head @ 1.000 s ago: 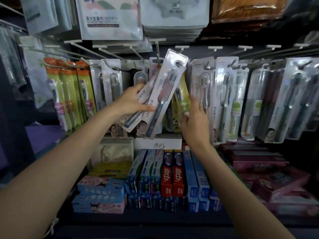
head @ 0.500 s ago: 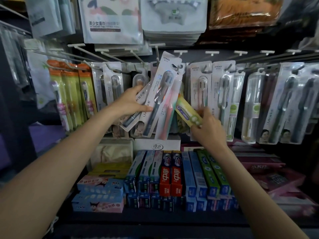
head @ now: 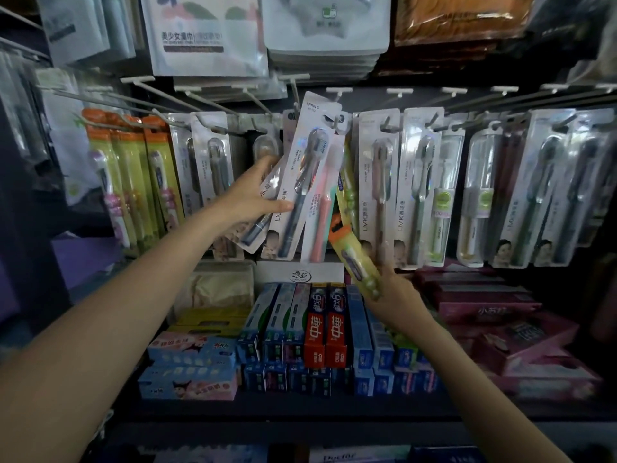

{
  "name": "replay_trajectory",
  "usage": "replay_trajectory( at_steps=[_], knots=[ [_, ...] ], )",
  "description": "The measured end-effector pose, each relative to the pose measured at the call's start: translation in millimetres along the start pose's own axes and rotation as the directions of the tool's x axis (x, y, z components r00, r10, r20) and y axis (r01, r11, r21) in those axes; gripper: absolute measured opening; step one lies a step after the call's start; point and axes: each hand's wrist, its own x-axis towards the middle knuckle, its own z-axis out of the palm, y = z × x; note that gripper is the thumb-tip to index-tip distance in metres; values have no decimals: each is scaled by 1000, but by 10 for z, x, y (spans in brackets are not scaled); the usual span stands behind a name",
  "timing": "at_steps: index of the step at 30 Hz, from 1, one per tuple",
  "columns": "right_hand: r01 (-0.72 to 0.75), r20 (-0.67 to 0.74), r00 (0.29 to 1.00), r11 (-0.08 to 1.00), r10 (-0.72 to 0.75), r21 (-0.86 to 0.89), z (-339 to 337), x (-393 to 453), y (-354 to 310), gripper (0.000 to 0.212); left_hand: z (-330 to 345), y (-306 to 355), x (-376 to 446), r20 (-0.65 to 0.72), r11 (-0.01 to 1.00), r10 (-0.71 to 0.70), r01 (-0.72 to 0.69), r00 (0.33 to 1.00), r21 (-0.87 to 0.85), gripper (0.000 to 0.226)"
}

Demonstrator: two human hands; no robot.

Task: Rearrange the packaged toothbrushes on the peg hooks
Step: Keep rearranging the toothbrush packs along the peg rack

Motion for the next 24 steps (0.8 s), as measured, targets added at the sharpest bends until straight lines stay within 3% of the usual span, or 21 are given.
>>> replay_trajectory(
  at_steps=[3, 7, 14, 20, 24],
  knots=[
    [-7, 31, 999, 986, 12, -166, -19, -30, 86, 49, 60, -29, -43, -47, 995, 95, -96, 994, -18, 84],
    [-11, 109, 993, 948, 48, -318, -105, -78, 152, 32, 198, -45, -158, -144, 984, 180, -177, 973, 28, 73],
    [11, 60, 998, 833, 27, -554, -372, -147, 99, 34, 514, -202, -273, -142, 993, 106, -98, 984, 62, 43],
    [11, 12, 1000, 789, -5, -614, -560, -261, 8, 36, 795, -149, -368, -145, 997, 50, -41, 988, 64, 52],
    [65, 2, 997, 826, -76, -561, -712, -384, 79, 40, 844, -215, -405, -116, 997, -11, 21, 993, 79, 52]
  ],
)
